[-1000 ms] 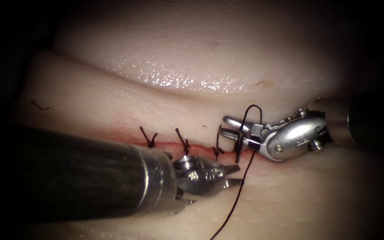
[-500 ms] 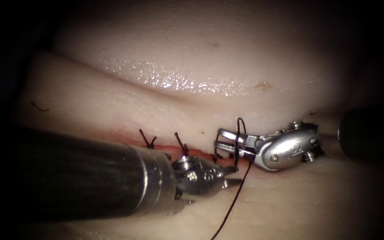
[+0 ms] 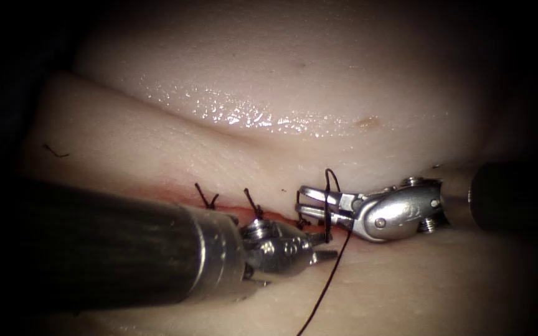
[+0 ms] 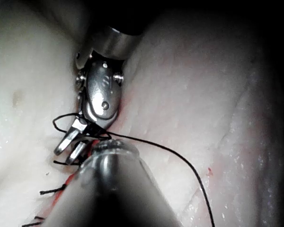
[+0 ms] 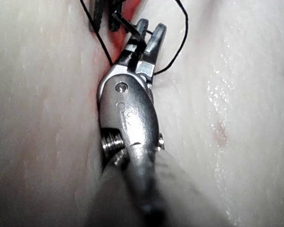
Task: Wound Closure
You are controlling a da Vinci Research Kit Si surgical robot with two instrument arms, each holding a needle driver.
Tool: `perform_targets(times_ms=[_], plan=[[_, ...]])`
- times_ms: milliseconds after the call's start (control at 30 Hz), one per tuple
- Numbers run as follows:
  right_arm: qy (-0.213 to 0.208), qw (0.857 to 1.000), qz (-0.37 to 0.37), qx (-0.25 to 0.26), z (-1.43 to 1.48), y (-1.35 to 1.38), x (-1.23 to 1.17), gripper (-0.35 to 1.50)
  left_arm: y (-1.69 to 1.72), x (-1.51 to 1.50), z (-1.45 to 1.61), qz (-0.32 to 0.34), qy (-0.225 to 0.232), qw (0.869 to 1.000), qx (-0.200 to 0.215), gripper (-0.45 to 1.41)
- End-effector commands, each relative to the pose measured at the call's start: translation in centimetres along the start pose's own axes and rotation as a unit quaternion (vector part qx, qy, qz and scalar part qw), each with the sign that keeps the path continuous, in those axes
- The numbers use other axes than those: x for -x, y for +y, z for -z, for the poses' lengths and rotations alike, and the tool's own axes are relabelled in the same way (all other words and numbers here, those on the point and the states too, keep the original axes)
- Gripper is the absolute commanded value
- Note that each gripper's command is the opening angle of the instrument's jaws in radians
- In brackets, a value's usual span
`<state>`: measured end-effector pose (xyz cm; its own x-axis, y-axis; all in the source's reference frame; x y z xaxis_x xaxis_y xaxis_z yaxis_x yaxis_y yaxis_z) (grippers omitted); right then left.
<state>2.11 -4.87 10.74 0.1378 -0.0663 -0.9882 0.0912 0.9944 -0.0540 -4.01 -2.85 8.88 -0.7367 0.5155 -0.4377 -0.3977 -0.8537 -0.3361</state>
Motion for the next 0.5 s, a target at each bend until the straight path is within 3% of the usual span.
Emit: perform_targets(times_ms=[33,233,500], plan=[[0.0,1.0,-0.004,0.0,-0.08,0.0,0.05,-0.35,0.03,0.0,-0.08,0.0,0.0,1.0,0.001,0.12],[0.003,0.999,-0.046,0.007,-0.04,0.2,-0.01,-0.35,0.03,-0.01,-0.1,0.001,0.0,1.0,-0.001,0.12],[0.017,0.997,-0.077,0.017,0.01,0.66,-0.35,-0.35,0.16,0.19,-0.29,-0.01,0.0,1.0,0.008,0.1]])
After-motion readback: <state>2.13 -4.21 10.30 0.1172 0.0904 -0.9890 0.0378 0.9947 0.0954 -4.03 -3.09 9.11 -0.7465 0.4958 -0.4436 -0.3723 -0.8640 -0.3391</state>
